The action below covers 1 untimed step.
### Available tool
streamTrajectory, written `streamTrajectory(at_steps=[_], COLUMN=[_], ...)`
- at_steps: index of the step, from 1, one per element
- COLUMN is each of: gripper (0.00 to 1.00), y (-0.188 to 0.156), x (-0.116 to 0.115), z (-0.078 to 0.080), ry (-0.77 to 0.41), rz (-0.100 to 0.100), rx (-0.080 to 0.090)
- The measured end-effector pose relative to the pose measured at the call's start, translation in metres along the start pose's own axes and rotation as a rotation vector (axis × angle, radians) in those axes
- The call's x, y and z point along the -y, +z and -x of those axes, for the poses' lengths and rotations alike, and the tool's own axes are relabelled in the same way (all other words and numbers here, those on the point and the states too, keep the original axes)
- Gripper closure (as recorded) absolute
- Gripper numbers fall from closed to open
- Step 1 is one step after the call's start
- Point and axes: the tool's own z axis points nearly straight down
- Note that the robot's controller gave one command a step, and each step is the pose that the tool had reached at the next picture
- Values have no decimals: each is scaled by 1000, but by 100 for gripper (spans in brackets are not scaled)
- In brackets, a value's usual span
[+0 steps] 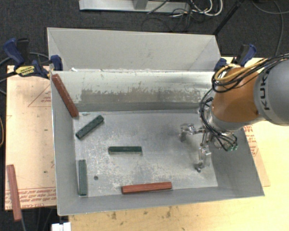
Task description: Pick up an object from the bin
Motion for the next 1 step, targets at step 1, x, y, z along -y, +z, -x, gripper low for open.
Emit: streamTrajectory(at_steps=[1], gripper=[0], y=[-76], x=[-74], z=[66], ry=[13], rz=[-1], rx=[13])
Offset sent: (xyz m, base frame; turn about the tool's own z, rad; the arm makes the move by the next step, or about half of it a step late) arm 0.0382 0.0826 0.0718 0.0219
